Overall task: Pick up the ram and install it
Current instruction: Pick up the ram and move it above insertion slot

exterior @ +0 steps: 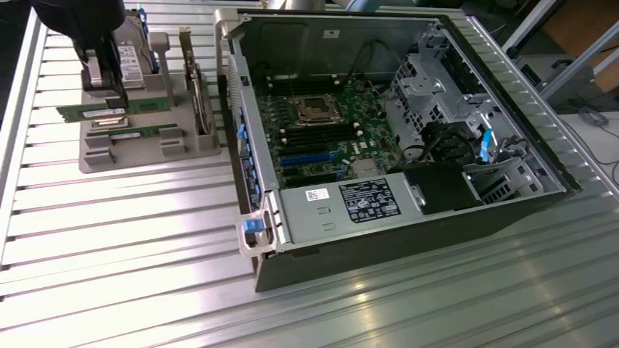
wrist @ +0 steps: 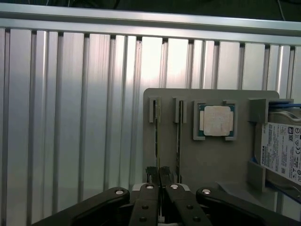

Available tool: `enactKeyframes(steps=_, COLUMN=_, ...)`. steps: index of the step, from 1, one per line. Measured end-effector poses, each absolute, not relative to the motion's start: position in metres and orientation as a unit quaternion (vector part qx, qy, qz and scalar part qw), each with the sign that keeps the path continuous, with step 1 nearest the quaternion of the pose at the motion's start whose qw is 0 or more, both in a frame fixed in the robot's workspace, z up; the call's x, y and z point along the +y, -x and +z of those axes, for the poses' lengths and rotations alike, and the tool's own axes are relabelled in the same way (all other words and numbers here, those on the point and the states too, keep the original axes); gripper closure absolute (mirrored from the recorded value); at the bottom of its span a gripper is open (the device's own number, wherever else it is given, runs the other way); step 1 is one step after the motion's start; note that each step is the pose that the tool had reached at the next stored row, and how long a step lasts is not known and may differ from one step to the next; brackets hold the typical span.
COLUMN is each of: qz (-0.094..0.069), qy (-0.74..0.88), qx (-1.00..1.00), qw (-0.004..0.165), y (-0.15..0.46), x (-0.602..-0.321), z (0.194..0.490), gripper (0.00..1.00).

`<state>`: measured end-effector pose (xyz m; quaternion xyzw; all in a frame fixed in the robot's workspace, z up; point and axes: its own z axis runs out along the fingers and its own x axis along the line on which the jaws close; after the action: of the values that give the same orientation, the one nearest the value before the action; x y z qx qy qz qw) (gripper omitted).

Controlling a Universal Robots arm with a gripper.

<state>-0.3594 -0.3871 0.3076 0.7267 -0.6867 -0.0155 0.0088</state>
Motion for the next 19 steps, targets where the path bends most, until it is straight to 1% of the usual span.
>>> enactKeyframes(steps=19, qz=-0.016, qy=-0.727, qx=-0.687, qw=0.008, y=0.359, x=-0.387, z=0.320, gripper=0.88)
